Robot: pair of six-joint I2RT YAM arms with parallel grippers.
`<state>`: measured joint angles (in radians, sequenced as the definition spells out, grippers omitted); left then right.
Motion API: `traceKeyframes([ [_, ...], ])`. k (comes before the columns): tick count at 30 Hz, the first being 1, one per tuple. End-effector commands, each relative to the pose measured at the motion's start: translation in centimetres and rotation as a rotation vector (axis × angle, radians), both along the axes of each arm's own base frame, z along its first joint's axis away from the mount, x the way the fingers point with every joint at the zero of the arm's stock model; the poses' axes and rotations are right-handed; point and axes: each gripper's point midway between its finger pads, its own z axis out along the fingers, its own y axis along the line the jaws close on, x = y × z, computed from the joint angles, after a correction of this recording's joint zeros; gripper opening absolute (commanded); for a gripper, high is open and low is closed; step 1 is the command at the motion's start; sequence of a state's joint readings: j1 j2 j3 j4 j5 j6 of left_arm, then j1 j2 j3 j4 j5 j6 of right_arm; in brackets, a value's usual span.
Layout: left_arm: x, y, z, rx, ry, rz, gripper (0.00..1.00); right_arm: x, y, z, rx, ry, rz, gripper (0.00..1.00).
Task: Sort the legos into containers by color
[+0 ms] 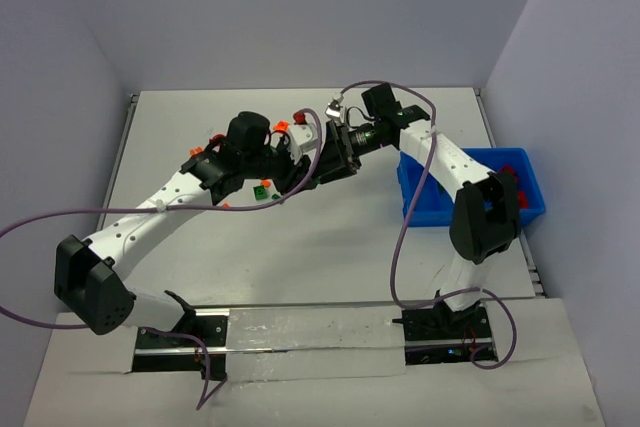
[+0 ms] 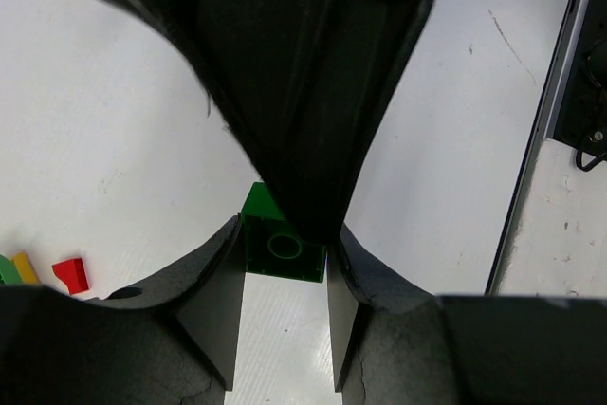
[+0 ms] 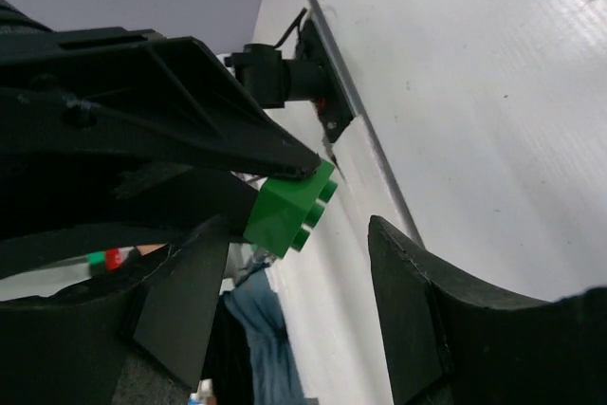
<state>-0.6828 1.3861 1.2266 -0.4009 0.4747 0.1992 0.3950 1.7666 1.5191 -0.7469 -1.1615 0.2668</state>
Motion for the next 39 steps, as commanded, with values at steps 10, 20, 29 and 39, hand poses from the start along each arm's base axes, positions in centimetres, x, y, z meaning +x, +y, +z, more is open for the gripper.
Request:
traceKeyframes([
  [10, 1.1, -1.5, 3.5, -0.053, -0.111, 0.001, 0.00, -0.7, 1.1, 0.4, 0.081, 0.084, 0.031, 0.50],
  [20, 4.8, -0.1, 3.9, -0.013, -0.169, 0.215, 0.70, -1.4, 0.5, 0.2, 0.028, 0.022, 0.035, 0.00],
  [29, 3.5, 2.7, 4.2, -0.076, -0.049, 0.209, 0.99, 3.7, -8.0, -1.8, -0.204, -0.149, -0.174, 0.00],
  [39, 5.6, 5.0, 2.1, -0.044, -0.023, 0.337, 0.99, 8.9, -29.0, -4.4, -0.718, -0.336, -0.528, 0.00],
])
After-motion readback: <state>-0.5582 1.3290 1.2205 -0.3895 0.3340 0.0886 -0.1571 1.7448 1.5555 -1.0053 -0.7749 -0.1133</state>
